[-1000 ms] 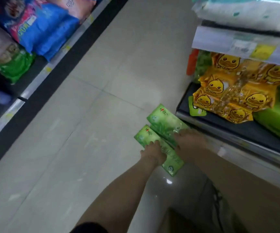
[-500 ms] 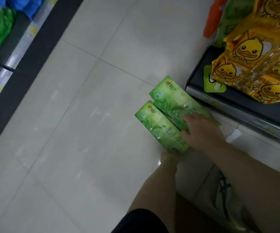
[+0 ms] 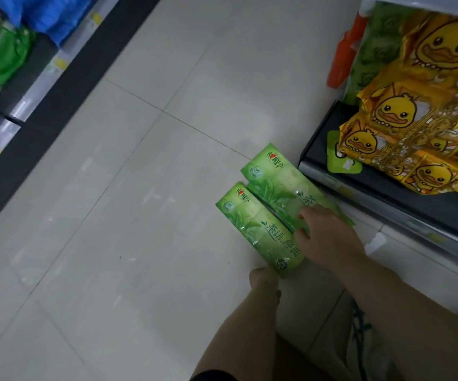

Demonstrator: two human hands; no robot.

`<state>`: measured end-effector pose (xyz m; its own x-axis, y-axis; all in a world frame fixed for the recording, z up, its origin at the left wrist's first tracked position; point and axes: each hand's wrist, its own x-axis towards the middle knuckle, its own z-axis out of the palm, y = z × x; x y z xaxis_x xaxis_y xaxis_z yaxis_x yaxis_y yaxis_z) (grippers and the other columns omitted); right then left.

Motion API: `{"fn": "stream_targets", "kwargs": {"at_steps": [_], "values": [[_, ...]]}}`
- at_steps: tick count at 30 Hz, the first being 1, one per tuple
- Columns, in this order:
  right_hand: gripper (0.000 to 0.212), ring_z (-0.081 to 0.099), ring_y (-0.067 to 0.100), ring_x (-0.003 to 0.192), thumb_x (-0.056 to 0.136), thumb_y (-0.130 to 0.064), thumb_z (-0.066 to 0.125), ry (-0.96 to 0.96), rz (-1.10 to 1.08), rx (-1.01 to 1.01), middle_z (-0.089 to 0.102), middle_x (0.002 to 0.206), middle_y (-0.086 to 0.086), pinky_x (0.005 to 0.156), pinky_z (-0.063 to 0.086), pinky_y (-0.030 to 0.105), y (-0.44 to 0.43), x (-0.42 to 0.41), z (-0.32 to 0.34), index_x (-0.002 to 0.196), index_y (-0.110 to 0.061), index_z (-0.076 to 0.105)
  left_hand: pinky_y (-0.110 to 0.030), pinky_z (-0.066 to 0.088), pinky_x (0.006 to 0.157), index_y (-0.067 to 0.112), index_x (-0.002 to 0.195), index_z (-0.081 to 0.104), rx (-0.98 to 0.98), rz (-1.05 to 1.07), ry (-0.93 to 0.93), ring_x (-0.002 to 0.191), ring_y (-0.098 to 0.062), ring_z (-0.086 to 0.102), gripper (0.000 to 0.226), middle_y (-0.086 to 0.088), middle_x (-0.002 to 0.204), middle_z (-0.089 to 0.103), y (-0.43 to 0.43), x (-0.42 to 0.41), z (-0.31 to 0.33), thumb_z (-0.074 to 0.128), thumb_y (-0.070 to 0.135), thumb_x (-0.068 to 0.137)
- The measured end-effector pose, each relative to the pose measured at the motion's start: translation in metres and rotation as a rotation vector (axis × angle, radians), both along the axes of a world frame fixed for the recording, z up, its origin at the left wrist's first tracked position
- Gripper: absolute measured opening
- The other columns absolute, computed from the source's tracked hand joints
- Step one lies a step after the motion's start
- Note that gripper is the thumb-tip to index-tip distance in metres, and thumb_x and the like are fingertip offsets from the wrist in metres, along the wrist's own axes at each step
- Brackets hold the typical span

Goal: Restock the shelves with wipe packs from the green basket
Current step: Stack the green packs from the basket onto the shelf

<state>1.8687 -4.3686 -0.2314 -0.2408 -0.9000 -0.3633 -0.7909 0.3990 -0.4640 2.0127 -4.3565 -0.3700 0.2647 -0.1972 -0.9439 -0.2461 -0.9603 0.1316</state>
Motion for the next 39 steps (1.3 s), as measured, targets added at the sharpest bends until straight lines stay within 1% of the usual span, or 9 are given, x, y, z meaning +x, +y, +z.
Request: {"fn": "stream_targets", "kwargs": {"at_steps": [2,4,8,13,20,24,29,36,39], "values": [[0.024,0.051,0.024,0.094,0.088,-0.023,0.048,0.004,0.001,-0.004,0.056,0.106,0.006,0.072,0.043,0.033,0.002,-0.002,-0.002,0.109,-0.013,0.054,-0.034,0.053,0.056,0.005,0.114,0.046,0.033,-0.044,0.047,0.075,-0.029,0.056,0.058,-0.015,0.093,0.055,-0.003,-0.006,0.006,0.062,0.052,0.084],[0.023,0.051,0.023,0.094,0.089,-0.024,0.05,0.002,-0.016,0.008,0.056,0.106,0.005,0.07,0.04,0.031,0.003,-0.004,-0.004,0.108,-0.013,0.055,-0.038,0.055,0.058,0.003,0.118,0.049,0.048,-0.095,0.061,0.068,-0.029,0.054,0.066,-0.015,0.092,0.054,-0.006,-0.011,0.001,0.063,0.055,0.081],[0.02,0.053,0.025,0.092,0.088,-0.022,0.053,0.0,-0.049,-0.018,0.057,0.102,0.007,0.073,0.046,0.034,0.0,-0.009,-0.008,0.104,-0.011,0.057,-0.038,0.053,0.072,0.004,0.105,0.058,0.012,-0.037,0.049,0.065,-0.023,0.049,0.05,-0.009,0.081,0.056,-0.01,-0.014,-0.007,0.072,0.044,0.079],[0.018,0.052,0.024,0.09,0.089,-0.022,0.051,-0.009,-0.04,-0.023,0.056,0.102,0.005,0.068,0.039,0.031,-0.004,-0.005,-0.006,0.102,-0.012,0.056,-0.027,0.044,0.053,0.003,0.103,0.059,-0.036,0.03,0.064,0.063,-0.022,0.051,0.047,-0.011,0.081,0.058,-0.005,-0.007,-0.012,0.072,0.041,0.08],[0.021,0.054,0.023,0.088,0.088,-0.023,0.05,0.001,0.044,-0.063,0.058,0.098,0.006,0.073,0.046,0.033,-0.011,0.009,0.01,0.102,-0.011,0.059,-0.023,0.039,0.053,0.01,0.108,0.061,0.033,0.191,0.255,0.066,-0.017,0.053,0.049,-0.006,0.084,0.063,-0.011,0.023,0.021,0.081,0.029,0.068],[0.021,0.055,0.024,0.09,0.087,-0.023,0.052,0.013,0.074,-0.126,0.059,0.097,0.006,0.072,0.047,0.034,-0.023,0.017,0.034,0.101,-0.01,0.061,-0.027,0.031,0.065,0.019,0.095,0.065,0.031,0.213,0.363,0.074,-0.015,0.054,0.028,-0.001,0.079,0.065,-0.029,0.034,0.061,0.069,0.033,0.071],[0.02,0.056,0.028,0.092,0.086,-0.025,0.053,0.024,0.094,-0.16,0.058,0.098,0.007,0.071,0.048,0.036,-0.026,0.027,0.073,0.099,-0.012,0.059,-0.015,0.03,0.036,0.01,0.086,0.063,-0.081,0.357,0.666,0.044,-0.018,0.056,0.022,-0.006,0.064,0.064,-0.062,0.042,0.113,0.062,0.025,0.07],[0.038,0.05,0.024,0.109,0.088,-0.032,0.052,0.067,0.197,-0.09,0.052,0.12,0.004,0.086,0.046,0.035,-0.018,0.033,0.13,0.123,-0.019,0.049,-0.027,0.028,0.062,0.009,0.083,0.068,-0.19,0.214,0.757,0.056,-0.02,0.045,0.02,-0.012,0.071,0.061,-0.069,0.057,0.162,0.071,0.024,0.07],[0.057,0.044,0.024,0.12,0.085,-0.043,0.055,0.128,0.238,-0.044,0.042,0.134,0.002,0.095,0.042,0.036,-0.012,0.036,0.148,0.136,-0.026,0.037,-0.028,0.031,0.065,0.012,0.079,0.071,-0.229,0.12,0.875,0.056,-0.02,0.049,0.025,-0.01,0.07,0.064,-0.072,0.049,0.194,0.075,0.033,0.067]]}}
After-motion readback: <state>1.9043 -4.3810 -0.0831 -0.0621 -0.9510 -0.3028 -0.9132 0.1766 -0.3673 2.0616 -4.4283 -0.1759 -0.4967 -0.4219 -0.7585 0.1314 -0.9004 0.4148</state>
